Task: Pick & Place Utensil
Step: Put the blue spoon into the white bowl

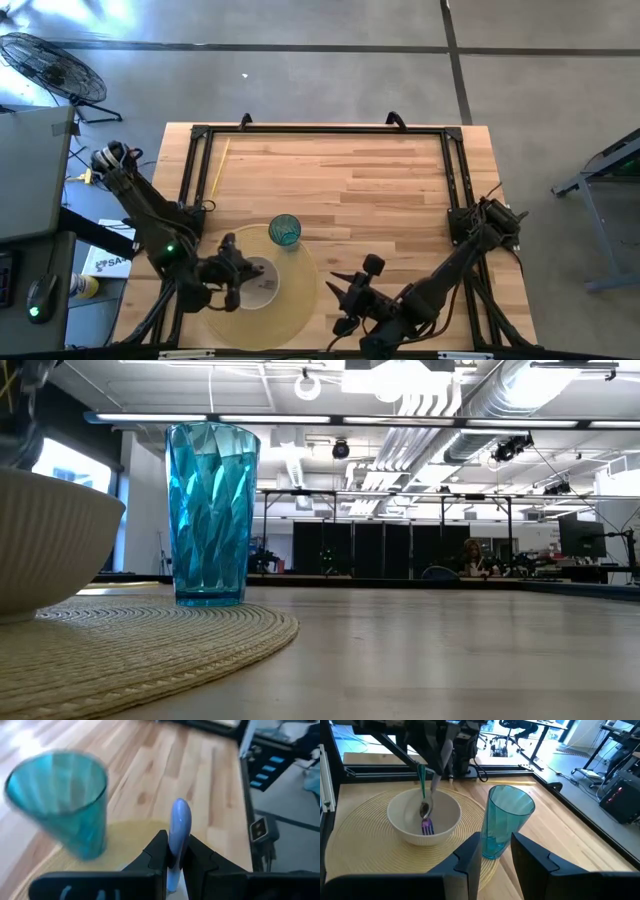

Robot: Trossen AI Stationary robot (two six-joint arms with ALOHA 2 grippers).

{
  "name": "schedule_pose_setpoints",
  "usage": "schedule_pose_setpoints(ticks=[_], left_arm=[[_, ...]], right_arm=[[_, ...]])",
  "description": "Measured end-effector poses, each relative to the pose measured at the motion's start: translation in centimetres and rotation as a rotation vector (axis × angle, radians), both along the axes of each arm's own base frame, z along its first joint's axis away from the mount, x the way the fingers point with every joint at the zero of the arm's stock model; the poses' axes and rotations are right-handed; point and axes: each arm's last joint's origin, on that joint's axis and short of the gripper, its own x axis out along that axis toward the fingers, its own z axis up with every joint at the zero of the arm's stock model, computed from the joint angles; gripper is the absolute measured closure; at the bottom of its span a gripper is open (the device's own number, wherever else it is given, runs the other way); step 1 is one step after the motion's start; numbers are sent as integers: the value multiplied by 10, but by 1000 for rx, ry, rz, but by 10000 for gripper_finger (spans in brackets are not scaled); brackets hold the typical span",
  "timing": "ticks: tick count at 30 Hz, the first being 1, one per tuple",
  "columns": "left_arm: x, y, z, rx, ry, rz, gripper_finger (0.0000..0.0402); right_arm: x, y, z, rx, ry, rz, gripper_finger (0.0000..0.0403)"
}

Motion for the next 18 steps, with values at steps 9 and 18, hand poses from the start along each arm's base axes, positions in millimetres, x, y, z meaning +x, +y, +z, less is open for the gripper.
schedule_pose_setpoints(ticks=[9,18], left_arm=[[-1,0,-11,-100,91,55,374],[2,-4,-21,-134,122,95,374]], right_arm=[[4,-5,0,9,0,-15,304],[11,-12,-1,44,25,-6,304]])
